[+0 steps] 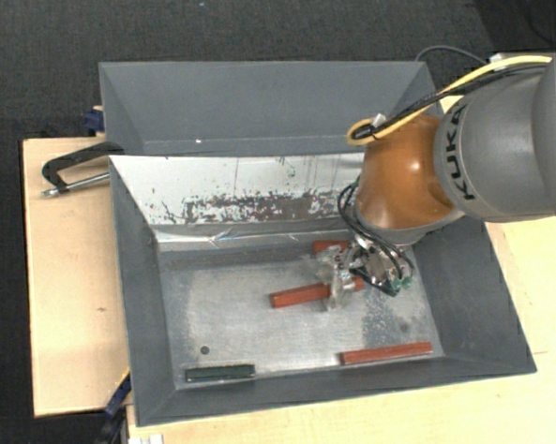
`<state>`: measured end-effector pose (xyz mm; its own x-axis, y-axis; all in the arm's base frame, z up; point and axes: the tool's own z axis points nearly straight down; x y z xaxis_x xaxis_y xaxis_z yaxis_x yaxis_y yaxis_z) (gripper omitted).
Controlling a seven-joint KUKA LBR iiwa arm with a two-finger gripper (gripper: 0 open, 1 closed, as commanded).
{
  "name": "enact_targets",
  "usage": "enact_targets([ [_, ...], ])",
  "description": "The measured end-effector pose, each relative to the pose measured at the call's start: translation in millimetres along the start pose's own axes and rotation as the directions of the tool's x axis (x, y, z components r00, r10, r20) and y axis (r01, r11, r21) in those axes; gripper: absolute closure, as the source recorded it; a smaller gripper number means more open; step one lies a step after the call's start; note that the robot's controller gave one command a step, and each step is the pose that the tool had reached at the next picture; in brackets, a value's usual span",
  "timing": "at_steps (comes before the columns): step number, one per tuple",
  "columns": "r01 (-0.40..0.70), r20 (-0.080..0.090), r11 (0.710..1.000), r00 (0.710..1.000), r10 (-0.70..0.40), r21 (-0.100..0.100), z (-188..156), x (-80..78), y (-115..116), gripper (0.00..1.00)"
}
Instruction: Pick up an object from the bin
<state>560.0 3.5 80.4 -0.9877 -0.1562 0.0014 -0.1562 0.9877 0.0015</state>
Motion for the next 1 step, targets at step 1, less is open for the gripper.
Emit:
enact_targets([
  [1, 0.0, 0.002, 1.0, 1.0, 0.0, 0.0, -16.6, -0.3, 0.1, 1.0],
])
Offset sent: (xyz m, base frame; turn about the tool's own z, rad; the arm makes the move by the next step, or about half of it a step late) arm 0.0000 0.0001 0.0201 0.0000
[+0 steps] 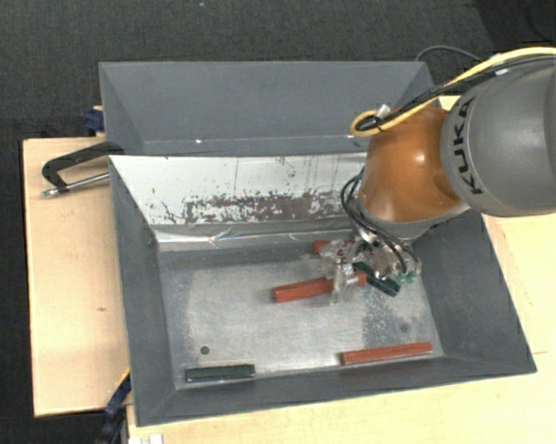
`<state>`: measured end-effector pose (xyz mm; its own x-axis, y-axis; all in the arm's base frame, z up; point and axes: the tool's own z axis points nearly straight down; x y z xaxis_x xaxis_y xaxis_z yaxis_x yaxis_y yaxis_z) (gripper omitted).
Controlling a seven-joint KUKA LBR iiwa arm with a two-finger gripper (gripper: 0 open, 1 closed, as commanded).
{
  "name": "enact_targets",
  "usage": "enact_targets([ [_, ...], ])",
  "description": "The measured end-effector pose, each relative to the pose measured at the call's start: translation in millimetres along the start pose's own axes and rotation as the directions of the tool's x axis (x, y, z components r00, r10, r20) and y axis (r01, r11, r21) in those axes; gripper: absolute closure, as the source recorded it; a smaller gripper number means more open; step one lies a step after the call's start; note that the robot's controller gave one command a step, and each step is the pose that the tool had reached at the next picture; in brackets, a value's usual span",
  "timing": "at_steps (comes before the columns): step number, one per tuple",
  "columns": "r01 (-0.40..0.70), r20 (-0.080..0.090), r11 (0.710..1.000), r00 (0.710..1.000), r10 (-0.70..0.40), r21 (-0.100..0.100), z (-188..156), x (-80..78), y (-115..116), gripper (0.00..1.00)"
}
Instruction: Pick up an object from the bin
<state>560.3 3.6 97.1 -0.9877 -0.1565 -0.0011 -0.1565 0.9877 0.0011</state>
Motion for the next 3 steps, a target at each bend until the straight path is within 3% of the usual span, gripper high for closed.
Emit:
enact_targets([
  [3, 0.0, 0.007, 1.0, 1.0, 0.0, 0.001, -28, -2.1, 0, 1.0],
])
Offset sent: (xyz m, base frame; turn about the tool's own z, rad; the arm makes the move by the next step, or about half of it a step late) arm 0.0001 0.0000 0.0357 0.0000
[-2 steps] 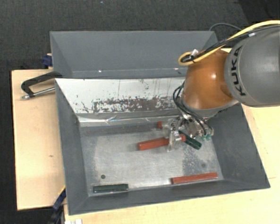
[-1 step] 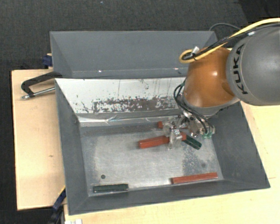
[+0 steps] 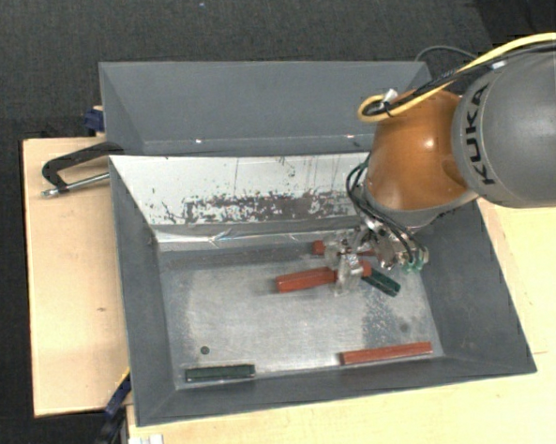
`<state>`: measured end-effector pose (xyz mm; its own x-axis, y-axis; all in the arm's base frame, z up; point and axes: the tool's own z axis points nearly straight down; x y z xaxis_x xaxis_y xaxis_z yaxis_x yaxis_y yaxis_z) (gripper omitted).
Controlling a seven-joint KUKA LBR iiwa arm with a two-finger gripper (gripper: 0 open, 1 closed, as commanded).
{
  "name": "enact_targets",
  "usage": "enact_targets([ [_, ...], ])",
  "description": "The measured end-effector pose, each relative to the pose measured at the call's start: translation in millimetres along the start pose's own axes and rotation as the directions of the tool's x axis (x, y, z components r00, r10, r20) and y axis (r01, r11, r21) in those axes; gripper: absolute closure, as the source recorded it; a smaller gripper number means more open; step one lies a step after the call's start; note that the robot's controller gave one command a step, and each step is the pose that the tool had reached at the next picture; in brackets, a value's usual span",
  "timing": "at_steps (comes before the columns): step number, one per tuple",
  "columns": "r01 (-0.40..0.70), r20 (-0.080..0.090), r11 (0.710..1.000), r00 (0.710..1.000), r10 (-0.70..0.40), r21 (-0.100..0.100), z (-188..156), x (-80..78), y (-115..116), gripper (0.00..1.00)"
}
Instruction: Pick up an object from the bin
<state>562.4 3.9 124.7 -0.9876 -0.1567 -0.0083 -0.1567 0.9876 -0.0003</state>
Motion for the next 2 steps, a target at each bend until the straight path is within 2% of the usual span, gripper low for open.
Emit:
enact_targets([
  [2, 0.001, -0.006, 1.0, 1.0, -0.001, -0.001, -22, 0.6, 1, 1.0],
])
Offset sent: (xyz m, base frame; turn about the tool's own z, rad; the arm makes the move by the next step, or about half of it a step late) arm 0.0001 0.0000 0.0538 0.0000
